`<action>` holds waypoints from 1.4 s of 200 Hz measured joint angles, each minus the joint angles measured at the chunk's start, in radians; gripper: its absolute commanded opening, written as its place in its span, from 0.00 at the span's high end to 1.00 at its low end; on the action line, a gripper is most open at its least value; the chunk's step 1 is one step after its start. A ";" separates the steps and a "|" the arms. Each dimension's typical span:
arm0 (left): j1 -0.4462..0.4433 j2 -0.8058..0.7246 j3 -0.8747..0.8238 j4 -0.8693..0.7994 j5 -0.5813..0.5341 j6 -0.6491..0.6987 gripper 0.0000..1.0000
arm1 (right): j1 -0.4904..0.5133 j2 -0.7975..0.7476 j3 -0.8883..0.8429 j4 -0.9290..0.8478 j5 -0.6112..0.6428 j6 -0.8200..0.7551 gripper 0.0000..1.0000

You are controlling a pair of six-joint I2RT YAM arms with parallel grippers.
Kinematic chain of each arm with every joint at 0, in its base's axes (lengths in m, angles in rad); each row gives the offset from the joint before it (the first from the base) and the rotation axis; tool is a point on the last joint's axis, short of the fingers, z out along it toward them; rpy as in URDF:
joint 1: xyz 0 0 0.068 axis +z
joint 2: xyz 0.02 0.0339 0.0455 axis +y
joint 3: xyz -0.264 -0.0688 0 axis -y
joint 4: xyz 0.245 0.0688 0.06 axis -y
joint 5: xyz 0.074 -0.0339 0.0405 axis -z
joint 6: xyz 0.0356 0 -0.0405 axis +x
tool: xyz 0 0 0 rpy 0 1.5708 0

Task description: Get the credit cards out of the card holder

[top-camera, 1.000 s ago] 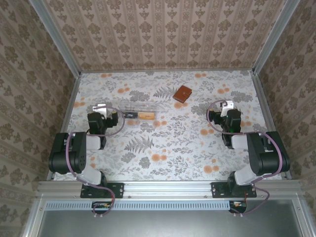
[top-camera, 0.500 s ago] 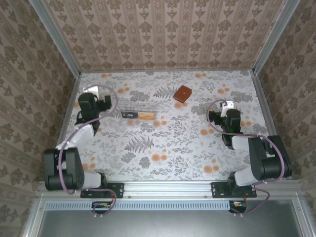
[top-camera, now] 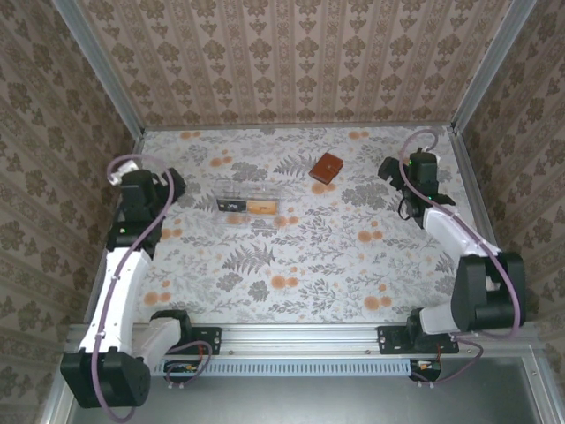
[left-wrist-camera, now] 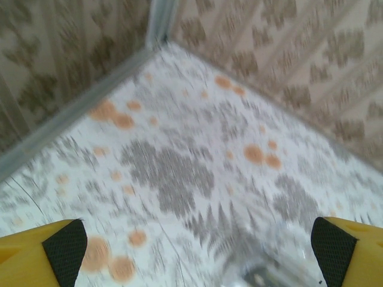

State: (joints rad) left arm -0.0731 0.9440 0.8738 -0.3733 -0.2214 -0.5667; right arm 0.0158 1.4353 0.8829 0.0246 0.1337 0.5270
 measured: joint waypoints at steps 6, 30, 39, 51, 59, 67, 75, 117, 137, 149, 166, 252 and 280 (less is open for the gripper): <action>-0.032 -0.007 -0.015 -0.005 -0.003 -0.004 0.00 | 0.011 0.037 0.018 -0.016 -0.011 0.007 0.00; -0.174 -0.010 -0.032 -0.032 -0.029 -0.006 0.00 | 0.096 0.204 0.157 -0.101 -0.026 0.030 0.00; -0.227 -0.010 -0.032 -0.037 -0.042 -0.005 0.00 | 0.140 0.266 0.233 -0.138 -0.017 0.035 0.00; -0.280 -0.010 -0.032 -0.043 -0.056 -0.001 0.00 | 0.199 0.347 0.340 -0.174 0.001 0.039 0.00; -0.314 -0.010 -0.032 -0.049 -0.066 0.003 0.00 | 0.237 0.401 0.418 -0.201 0.021 0.045 0.00; -0.343 -0.009 -0.032 -0.053 -0.076 0.008 0.00 | 0.266 0.449 0.485 -0.219 0.042 0.050 0.00; -0.369 -0.007 -0.032 -0.059 -0.084 0.013 0.00 | 0.293 0.498 0.550 -0.241 0.063 0.054 0.00; -0.463 0.008 -0.031 -0.087 -0.097 0.033 0.00 | 0.340 0.743 0.850 -0.396 0.130 0.082 0.00; -0.478 0.008 -0.031 -0.096 -0.097 0.040 0.00 | 0.338 0.830 0.935 -0.461 0.154 0.083 0.00; -0.483 0.008 -0.031 -0.098 -0.097 0.043 0.00 | 0.338 0.869 0.969 -0.498 0.163 0.082 0.00; -0.490 0.008 -0.031 -0.099 -0.089 0.045 0.00 | 0.338 0.915 1.017 -0.538 0.171 0.078 0.00; -0.509 0.003 -0.031 -0.098 -0.075 0.047 0.00 | 0.347 1.077 1.295 -0.661 0.185 0.029 0.10; -0.509 0.003 -0.031 -0.098 -0.075 0.047 0.00 | 0.352 1.079 1.296 -0.661 0.183 0.019 0.20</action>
State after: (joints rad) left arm -0.5819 0.9470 0.8429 -0.4717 -0.2962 -0.5194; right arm 0.3679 2.5145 2.1792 -0.6361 0.3172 0.5461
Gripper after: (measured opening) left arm 0.994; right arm 0.837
